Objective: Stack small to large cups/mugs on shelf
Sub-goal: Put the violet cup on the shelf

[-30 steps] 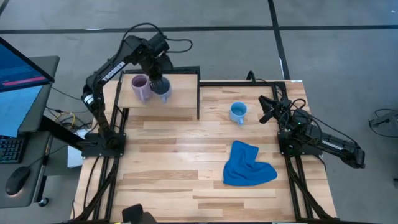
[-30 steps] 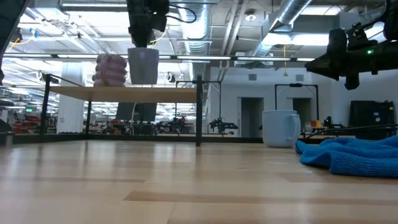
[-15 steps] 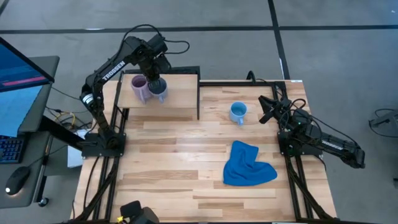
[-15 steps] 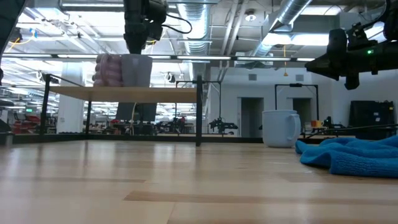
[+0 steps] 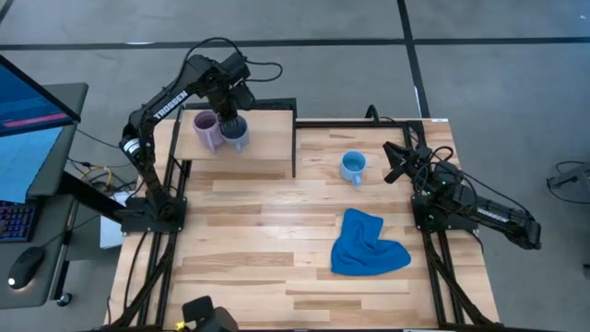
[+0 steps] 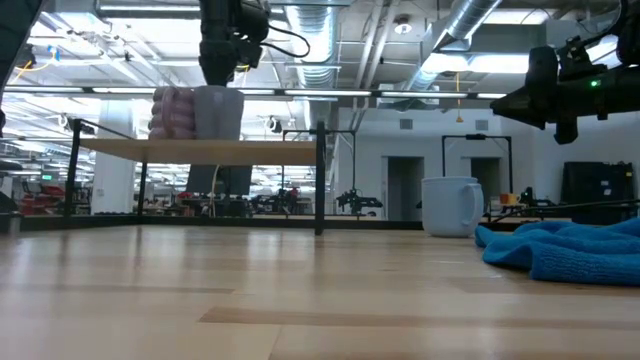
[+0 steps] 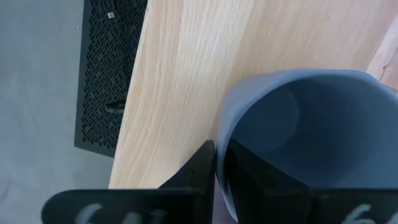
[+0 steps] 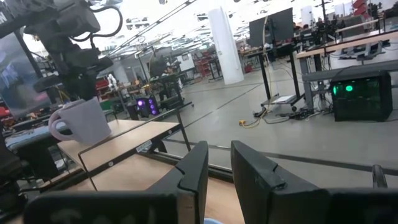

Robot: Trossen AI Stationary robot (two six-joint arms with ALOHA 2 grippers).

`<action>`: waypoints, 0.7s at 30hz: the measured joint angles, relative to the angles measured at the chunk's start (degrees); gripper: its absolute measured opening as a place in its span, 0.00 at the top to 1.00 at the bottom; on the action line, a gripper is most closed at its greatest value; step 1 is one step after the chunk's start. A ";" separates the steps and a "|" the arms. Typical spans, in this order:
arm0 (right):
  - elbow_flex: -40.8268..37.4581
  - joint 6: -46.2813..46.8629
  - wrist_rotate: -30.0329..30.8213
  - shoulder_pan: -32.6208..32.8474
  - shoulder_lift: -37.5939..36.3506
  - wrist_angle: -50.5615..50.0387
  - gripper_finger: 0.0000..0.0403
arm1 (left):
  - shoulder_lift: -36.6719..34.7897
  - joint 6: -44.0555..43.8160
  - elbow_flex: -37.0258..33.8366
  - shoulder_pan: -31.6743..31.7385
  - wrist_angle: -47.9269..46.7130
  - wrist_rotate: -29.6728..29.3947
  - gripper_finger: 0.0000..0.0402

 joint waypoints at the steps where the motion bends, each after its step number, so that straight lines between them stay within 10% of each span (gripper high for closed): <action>1: 0.00 -0.01 0.00 0.00 0.00 0.00 0.77 | 0.02 0.00 -0.01 0.00 0.17 0.02 0.94; 21: 0.00 -0.08 0.00 0.00 0.00 0.00 0.77 | 0.02 0.63 0.00 -0.64 2.61 0.28 0.93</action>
